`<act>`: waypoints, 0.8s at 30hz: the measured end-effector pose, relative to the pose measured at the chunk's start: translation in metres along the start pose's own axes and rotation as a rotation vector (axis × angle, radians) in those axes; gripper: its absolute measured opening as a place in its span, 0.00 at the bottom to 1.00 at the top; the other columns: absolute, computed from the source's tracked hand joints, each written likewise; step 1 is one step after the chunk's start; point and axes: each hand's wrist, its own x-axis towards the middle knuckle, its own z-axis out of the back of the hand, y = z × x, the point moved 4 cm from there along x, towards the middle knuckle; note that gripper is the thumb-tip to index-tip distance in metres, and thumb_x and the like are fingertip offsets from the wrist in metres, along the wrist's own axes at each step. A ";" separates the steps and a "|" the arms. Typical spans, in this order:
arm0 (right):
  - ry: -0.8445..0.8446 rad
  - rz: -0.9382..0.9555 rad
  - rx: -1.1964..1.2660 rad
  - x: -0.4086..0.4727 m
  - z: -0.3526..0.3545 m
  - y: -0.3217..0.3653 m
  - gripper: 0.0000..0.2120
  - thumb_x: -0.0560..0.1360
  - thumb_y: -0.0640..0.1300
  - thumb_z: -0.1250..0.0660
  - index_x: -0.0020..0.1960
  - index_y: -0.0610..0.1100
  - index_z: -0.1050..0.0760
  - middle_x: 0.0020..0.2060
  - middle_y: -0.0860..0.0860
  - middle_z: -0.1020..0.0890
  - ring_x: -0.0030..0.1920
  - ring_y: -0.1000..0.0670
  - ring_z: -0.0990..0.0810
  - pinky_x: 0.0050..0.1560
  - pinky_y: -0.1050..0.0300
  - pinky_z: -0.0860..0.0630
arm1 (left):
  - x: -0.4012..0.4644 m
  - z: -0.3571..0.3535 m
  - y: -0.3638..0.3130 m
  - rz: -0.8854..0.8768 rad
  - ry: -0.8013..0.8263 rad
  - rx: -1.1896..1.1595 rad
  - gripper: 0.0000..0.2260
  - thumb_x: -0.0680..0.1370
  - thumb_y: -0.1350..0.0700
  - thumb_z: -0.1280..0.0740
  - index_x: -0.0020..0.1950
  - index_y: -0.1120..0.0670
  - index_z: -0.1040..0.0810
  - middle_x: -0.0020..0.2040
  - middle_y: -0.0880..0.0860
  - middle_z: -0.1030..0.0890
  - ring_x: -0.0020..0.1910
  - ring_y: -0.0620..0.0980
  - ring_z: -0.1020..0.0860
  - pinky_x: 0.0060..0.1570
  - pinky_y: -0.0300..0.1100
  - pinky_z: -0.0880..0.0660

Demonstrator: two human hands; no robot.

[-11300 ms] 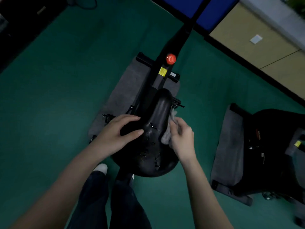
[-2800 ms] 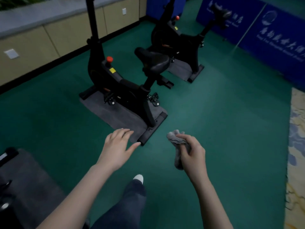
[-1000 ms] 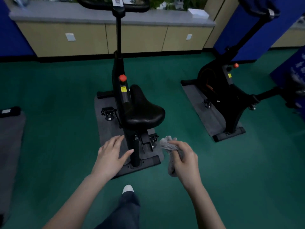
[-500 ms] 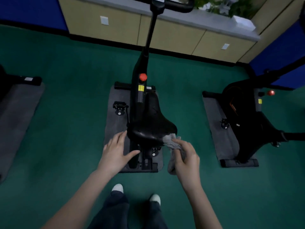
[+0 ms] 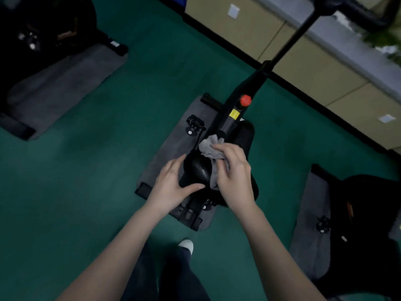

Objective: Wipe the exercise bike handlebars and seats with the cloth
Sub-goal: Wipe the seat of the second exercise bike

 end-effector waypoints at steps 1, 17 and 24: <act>0.036 0.047 -0.005 0.004 -0.005 -0.002 0.15 0.74 0.29 0.38 0.58 0.39 0.23 0.55 0.47 0.23 0.59 0.49 0.26 0.62 0.71 0.36 | 0.000 -0.004 0.003 0.009 -0.022 -0.053 0.42 0.65 0.41 0.25 0.74 0.51 0.37 0.68 0.48 0.32 0.69 0.48 0.33 0.70 0.47 0.36; 0.423 0.200 -0.280 0.069 -0.041 -0.045 0.12 0.77 0.32 0.38 0.58 0.39 0.21 0.52 0.42 0.20 0.56 0.42 0.23 0.58 0.61 0.32 | 0.003 -0.025 0.023 -0.012 -0.181 -0.438 0.38 0.55 0.37 0.24 0.64 0.40 0.30 0.63 0.38 0.30 0.63 0.34 0.31 0.61 0.25 0.37; 0.620 0.283 -0.144 0.071 -0.065 -0.019 0.11 0.76 0.33 0.38 0.56 0.39 0.21 0.51 0.45 0.20 0.54 0.48 0.23 0.56 0.64 0.31 | 0.012 -0.018 0.022 0.013 -0.110 -0.263 0.45 0.54 0.30 0.26 0.66 0.45 0.32 0.60 0.29 0.37 0.63 0.34 0.35 0.63 0.25 0.40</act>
